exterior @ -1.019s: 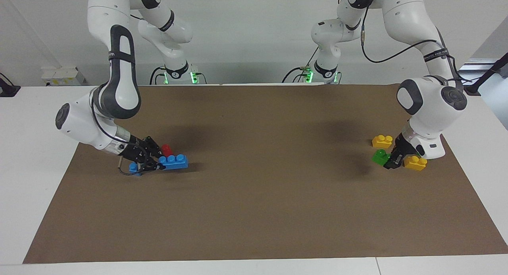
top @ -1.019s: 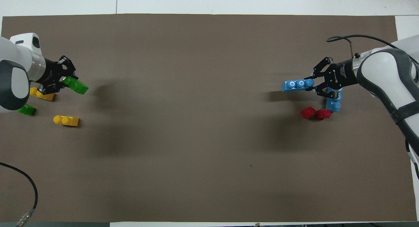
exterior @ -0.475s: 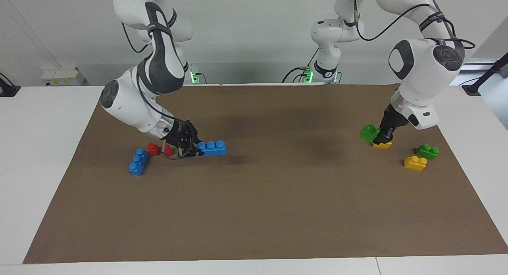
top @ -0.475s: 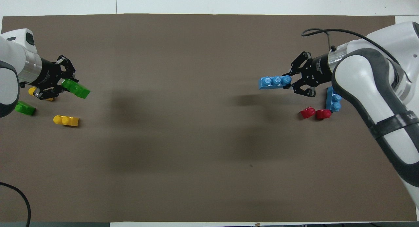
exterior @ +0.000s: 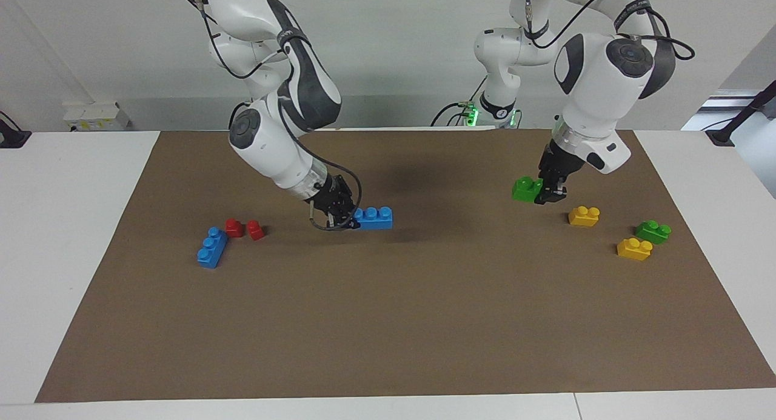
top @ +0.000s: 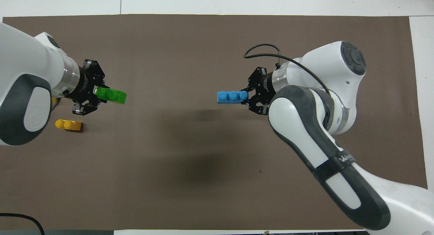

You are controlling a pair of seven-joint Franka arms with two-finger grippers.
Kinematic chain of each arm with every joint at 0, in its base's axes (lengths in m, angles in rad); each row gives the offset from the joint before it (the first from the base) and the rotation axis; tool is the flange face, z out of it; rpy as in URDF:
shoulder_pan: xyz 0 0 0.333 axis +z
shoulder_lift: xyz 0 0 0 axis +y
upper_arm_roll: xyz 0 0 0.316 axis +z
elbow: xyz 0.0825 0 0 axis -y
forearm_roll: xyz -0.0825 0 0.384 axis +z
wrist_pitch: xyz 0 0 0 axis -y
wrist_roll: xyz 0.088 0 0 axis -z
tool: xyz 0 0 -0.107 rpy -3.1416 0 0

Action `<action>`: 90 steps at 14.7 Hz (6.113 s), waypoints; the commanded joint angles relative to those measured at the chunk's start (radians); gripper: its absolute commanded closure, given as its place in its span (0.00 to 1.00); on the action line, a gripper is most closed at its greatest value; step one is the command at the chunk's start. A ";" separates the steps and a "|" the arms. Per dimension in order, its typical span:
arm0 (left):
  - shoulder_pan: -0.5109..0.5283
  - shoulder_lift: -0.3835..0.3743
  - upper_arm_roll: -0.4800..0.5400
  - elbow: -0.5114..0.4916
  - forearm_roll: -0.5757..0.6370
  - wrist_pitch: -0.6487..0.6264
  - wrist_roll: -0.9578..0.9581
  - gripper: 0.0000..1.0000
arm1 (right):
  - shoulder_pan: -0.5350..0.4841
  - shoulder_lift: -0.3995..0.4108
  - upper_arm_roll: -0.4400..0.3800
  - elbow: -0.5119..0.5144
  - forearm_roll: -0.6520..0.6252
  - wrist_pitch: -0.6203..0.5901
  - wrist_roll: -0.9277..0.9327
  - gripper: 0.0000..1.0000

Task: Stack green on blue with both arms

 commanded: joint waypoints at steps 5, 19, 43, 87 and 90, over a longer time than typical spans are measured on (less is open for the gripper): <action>-0.159 -0.062 0.013 -0.123 0.015 0.112 -0.302 1.00 | 0.148 -0.057 -0.001 -0.176 0.023 0.264 0.126 1.00; -0.357 -0.078 0.013 -0.333 0.015 0.384 -0.448 1.00 | 0.237 0.031 0.000 -0.233 0.204 0.423 -0.011 0.99; -0.375 0.044 0.014 -0.378 0.052 0.560 -0.453 1.00 | 0.253 0.083 0.000 -0.264 0.229 0.512 -0.011 0.95; -0.261 -0.021 0.021 -0.301 0.196 0.386 -0.279 0.00 | 0.245 0.086 -0.001 -0.239 0.227 0.497 -0.015 0.23; -0.221 -0.027 0.022 -0.252 0.193 0.310 -0.169 0.00 | 0.238 0.086 -0.001 -0.236 0.227 0.497 -0.023 0.22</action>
